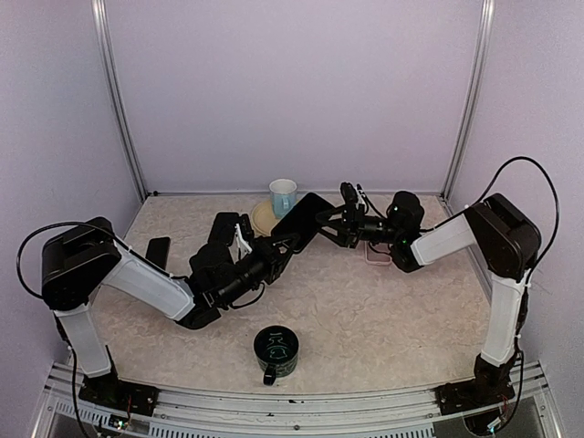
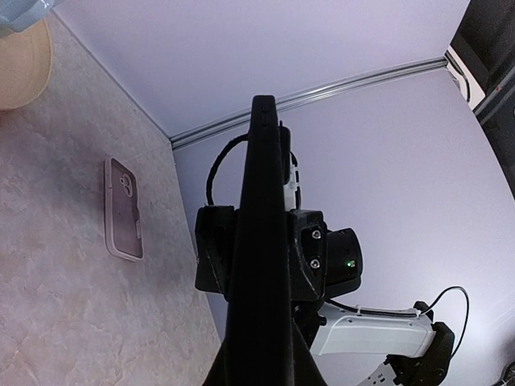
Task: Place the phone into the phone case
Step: Pass from the left arm to the right, then pass from the right arm to the left
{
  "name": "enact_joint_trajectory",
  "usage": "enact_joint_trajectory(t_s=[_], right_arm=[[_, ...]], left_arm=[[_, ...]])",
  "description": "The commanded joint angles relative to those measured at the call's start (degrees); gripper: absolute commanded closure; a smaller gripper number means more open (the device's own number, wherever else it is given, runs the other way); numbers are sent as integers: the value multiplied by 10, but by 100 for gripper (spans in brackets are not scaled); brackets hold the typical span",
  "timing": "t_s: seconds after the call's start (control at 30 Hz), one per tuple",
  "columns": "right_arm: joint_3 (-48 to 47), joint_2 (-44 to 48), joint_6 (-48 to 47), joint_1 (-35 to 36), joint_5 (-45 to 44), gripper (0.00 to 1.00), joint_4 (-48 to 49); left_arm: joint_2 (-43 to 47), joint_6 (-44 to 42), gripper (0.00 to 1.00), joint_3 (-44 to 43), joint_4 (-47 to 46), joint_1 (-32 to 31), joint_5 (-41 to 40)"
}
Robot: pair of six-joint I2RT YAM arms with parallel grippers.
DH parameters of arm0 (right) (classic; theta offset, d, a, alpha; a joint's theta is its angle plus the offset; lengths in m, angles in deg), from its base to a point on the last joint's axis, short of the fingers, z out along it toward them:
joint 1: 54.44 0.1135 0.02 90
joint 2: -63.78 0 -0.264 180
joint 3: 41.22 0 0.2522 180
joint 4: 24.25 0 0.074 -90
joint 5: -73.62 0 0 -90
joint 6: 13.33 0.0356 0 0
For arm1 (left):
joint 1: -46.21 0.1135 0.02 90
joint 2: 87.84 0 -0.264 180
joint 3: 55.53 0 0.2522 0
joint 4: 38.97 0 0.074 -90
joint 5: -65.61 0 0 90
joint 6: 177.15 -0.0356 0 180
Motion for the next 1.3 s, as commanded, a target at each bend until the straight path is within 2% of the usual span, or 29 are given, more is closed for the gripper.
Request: enact_joint_trajectory(t_s=[0.0,0.1,0.2,0.3,0.4,0.57,0.67,0.83,0.9,1.03,1.27], right_arm=[[-13,-16,17,4,2,58,41],[-18,-21,19,6,6,61,41],[-20,-21,18,7,7,72,41],[-21,-19,18,7,9,86,39],[-25,-18,18,6,16,93,35],[-32,-15,18,-1,32,97,21],[-39,-6,6,-15,56,97,-10],[-62,28,-79,-34,111,98,-126],[-73,39,-118,-34,131,98,-170],[-78,52,-135,-35,173,98,-181],[-80,68,-186,-36,194,98,-237]], left_arm=[[0,-17,99,-23,-58,-6,-12],[-4,-22,96,-24,-64,-9,-10],[-7,-20,91,-25,-71,-10,-7],[-9,-20,80,-27,-72,-9,-2],[-10,-19,67,-28,-73,-8,9],[-8,-16,48,-26,-73,0,42],[-1,-16,42,-20,-72,16,92],[6,-25,37,-19,-49,64,231],[0,-23,36,-19,-67,82,291],[-17,-28,35,-43,-77,110,385],[-29,-88,37,-113,9,125,498]])
